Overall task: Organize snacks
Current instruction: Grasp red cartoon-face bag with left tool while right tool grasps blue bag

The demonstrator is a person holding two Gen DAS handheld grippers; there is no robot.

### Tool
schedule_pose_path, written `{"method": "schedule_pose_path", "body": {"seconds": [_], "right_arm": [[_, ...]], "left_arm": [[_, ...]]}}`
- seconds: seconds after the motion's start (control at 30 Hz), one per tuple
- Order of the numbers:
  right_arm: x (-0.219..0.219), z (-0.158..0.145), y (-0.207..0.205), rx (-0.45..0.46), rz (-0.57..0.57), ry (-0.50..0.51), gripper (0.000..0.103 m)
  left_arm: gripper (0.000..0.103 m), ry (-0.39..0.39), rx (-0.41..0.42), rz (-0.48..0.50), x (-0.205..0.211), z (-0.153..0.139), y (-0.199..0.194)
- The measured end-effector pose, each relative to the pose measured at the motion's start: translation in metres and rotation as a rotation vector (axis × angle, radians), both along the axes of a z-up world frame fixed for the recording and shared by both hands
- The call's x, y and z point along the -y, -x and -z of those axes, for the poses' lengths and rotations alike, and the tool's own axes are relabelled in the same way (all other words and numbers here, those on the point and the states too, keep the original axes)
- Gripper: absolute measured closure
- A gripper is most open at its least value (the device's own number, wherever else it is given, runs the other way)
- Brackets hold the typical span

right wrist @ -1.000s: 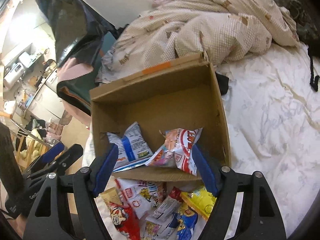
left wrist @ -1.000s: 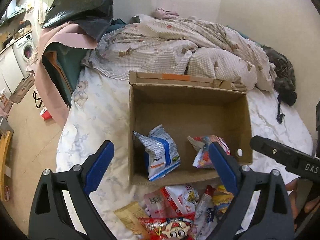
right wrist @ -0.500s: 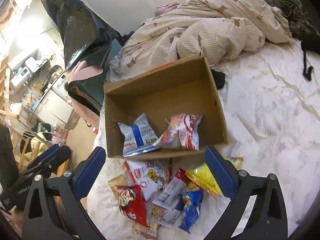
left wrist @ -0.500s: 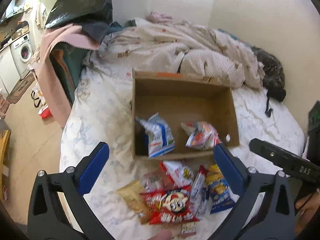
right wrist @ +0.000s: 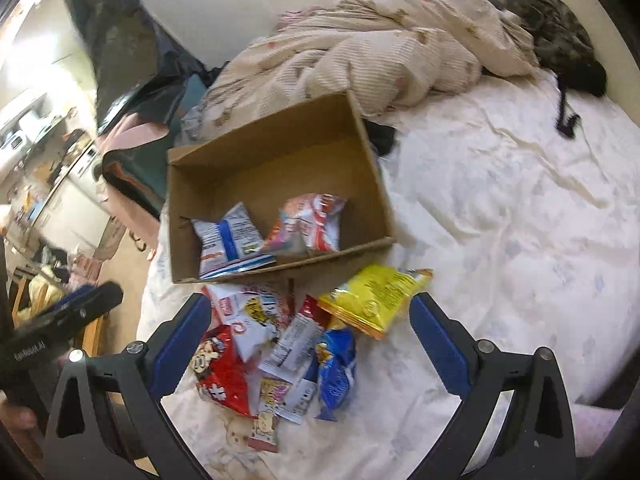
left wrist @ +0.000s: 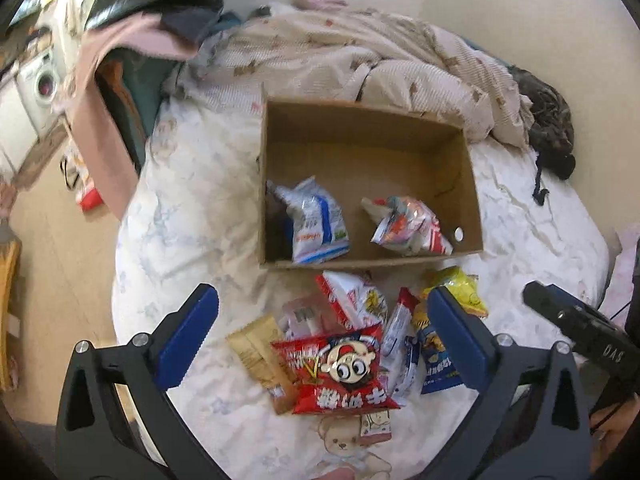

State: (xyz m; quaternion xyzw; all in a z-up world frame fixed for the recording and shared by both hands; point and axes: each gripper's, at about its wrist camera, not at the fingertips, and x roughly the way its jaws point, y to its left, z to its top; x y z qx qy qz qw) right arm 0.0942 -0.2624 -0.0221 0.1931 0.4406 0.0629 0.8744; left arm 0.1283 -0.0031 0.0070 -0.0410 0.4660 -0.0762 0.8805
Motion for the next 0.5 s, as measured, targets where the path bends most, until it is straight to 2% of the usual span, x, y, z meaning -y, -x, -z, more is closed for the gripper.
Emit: {"method": "schedule_pose_path", "body": {"seconds": [0.2,0.3,0.37,0.5], "right_arm": [[0.016,0.017,-0.005,-0.088,0.053,-0.091,0.002],[0.015,0.026,-0.009,-0.128,0.058,-0.111,0.002],[0.015,0.030,-0.011,-0.150,0.057,-0.129,0.002],[0.014,0.035,-0.014,-0.173,0.049,-0.122,0.002]], "left_arm": [[0.000,0.094,-0.218,-0.153,-0.037,0.046,-0.009],[0.000,0.117,-0.331,-0.136,-0.032,0.074,-0.009],[0.000,0.103,-0.365,-0.090,-0.015,0.089,-0.009],[0.000,-0.026,-0.404,-0.013,0.019,0.114,-0.011]]}}
